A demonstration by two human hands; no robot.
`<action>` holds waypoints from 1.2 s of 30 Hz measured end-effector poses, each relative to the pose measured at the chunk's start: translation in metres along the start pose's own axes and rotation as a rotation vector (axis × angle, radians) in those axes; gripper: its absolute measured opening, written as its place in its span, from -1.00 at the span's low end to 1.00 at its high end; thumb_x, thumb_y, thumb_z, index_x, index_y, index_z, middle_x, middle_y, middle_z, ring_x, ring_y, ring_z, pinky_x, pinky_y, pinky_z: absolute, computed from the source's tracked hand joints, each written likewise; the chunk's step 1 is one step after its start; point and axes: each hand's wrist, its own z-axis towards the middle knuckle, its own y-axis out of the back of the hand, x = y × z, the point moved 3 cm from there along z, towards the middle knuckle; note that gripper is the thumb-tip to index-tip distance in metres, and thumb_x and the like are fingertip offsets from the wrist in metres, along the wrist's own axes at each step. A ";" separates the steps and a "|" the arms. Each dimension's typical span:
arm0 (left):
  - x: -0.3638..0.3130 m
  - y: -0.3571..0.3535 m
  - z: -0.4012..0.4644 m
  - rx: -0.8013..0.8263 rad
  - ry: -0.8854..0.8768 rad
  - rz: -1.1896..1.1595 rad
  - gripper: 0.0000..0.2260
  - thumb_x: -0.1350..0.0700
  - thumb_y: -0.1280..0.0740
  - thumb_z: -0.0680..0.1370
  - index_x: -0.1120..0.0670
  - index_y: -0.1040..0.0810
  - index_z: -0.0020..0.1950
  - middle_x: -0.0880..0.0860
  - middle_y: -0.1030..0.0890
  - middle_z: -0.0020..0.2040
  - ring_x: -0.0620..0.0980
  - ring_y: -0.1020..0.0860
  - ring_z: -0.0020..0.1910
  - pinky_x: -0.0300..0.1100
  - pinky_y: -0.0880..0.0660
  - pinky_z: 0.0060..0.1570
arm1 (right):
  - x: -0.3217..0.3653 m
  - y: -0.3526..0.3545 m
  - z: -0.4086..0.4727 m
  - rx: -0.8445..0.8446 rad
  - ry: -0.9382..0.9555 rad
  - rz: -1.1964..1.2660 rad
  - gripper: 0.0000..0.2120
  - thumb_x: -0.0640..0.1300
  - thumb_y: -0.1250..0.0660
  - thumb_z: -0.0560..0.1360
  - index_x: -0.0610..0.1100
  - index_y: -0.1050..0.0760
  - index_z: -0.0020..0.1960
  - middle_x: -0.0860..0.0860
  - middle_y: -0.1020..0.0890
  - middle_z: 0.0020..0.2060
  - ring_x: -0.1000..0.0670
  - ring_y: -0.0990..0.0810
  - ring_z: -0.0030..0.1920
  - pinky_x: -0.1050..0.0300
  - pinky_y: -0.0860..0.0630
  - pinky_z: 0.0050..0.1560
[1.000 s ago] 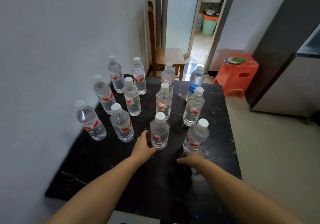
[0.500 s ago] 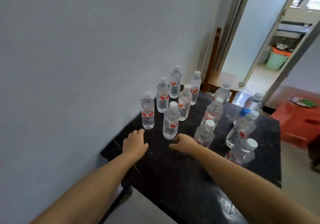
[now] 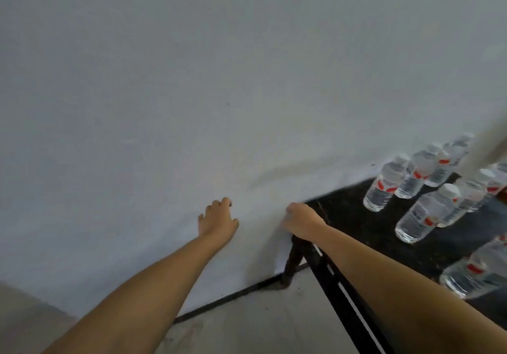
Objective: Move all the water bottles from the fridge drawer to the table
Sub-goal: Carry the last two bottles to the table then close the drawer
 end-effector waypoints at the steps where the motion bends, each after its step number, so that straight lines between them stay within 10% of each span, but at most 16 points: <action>1: 0.017 0.006 -0.008 -0.012 0.032 -0.009 -0.63 0.03 -0.27 0.55 0.04 -0.33 0.34 0.08 -0.42 0.31 0.08 -0.40 0.29 -0.02 -0.36 0.25 | 0.018 -0.009 0.001 0.028 0.033 -0.033 -0.57 0.01 -0.25 0.54 -0.15 -0.37 0.34 -0.12 -0.48 0.21 -0.18 -0.52 0.20 0.01 -0.49 0.12; 19: 0.301 0.096 -0.235 -0.463 1.022 -0.225 -0.60 -0.12 -0.19 0.58 0.04 -0.37 0.35 0.09 -0.42 0.34 0.11 -0.39 0.33 -0.01 -0.33 0.28 | 0.364 -0.194 -0.064 0.170 1.201 -0.514 -0.63 -0.01 -0.11 0.60 -0.05 -0.37 0.38 -0.02 -0.38 0.38 -0.06 -0.32 0.39 -0.08 -0.21 0.40; 36: 0.262 0.027 -0.537 -0.790 1.879 -0.310 -0.59 -0.14 -0.20 0.58 0.07 -0.37 0.33 0.12 -0.45 0.28 0.13 -0.43 0.27 0.03 -0.40 0.24 | 0.423 -0.348 -0.315 0.520 2.011 -0.758 -0.63 0.03 -0.14 0.59 -0.03 -0.39 0.36 -0.04 -0.42 0.33 -0.09 -0.36 0.34 -0.08 -0.26 0.38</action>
